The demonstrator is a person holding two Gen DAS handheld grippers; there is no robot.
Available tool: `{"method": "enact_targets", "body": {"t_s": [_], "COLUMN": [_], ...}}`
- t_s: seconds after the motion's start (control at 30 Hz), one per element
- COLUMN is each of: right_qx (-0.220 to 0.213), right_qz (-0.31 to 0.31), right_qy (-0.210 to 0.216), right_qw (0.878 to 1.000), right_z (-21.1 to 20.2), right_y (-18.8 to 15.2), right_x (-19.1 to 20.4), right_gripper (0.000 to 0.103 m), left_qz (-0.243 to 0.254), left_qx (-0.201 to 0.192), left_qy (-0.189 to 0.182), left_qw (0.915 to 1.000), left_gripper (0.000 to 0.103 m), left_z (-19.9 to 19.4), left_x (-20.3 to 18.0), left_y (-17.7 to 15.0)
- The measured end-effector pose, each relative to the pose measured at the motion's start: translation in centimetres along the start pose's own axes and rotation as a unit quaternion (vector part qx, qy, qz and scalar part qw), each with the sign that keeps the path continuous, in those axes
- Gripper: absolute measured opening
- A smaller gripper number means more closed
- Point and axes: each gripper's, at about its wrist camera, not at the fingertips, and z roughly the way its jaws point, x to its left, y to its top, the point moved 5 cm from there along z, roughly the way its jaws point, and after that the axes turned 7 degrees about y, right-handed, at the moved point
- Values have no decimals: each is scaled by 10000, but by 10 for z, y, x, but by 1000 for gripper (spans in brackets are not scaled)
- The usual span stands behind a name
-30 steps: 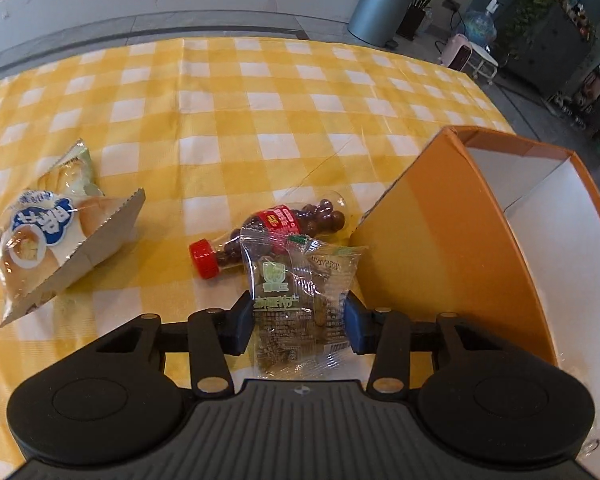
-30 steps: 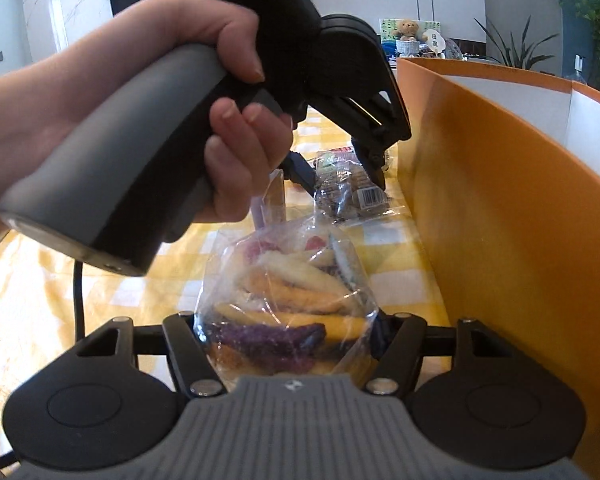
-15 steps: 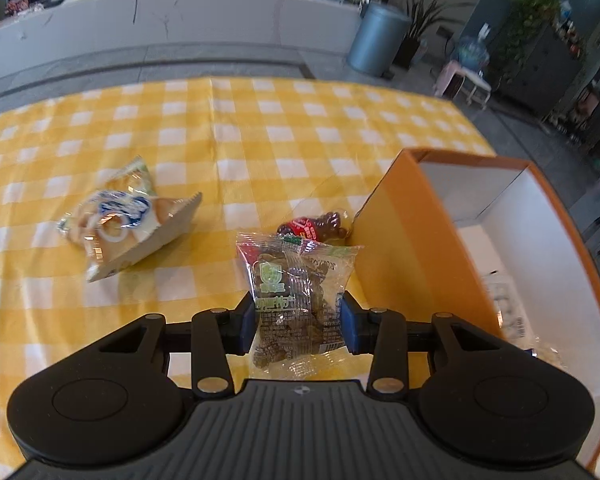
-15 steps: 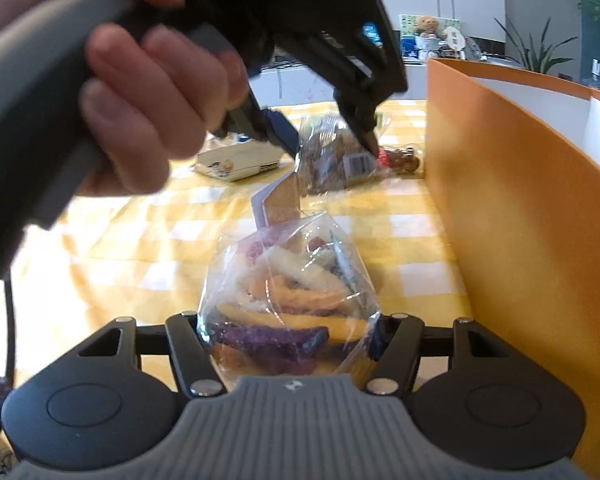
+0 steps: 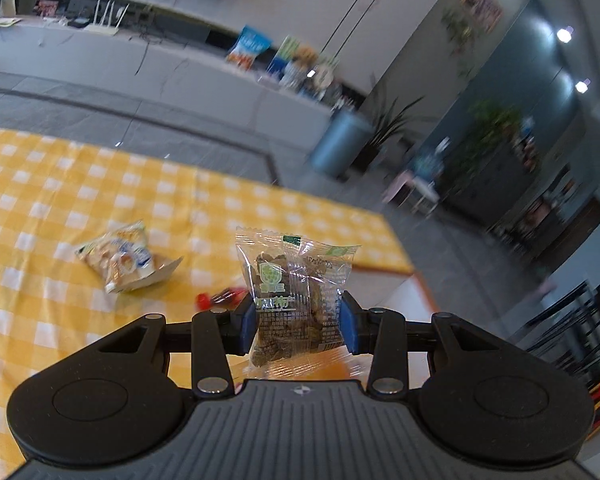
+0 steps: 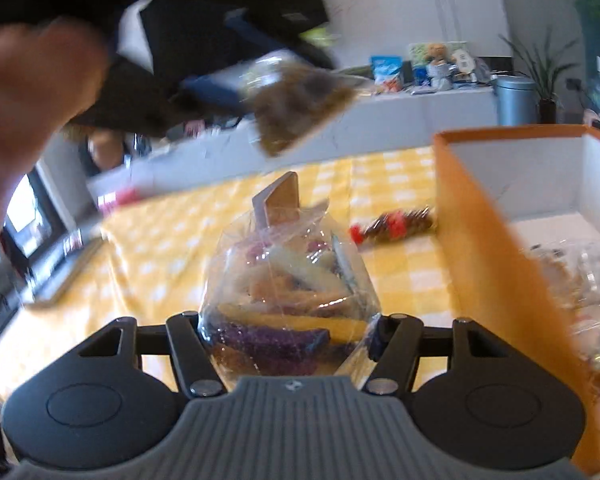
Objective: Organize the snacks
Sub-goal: 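Carry both bags over the orange box and release them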
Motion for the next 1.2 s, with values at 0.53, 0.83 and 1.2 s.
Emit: {"method": "enact_targets", "body": {"t_s": [0.53, 0.83, 1.2], "right_qx": [-619, 480, 1224], "right_qz": [541, -376, 376], "right_qy": [-552, -1463, -946], "right_qw": [9951, 9874, 9872], "right_z": [-91, -26, 46], "right_y": [105, 132, 126], "right_x": [-93, -143, -189], "right_gripper": [61, 61, 100], "left_qz": [374, 394, 693], "left_qx": [-352, 275, 555], "left_qy": [-1065, -703, -361], "left_qw": [9930, 9964, 9954], "left_gripper": [46, 46, 46], "left_z": [-23, 40, 64], "left_x": [-49, -48, -47], "left_y": [-6, -38, -48]}}
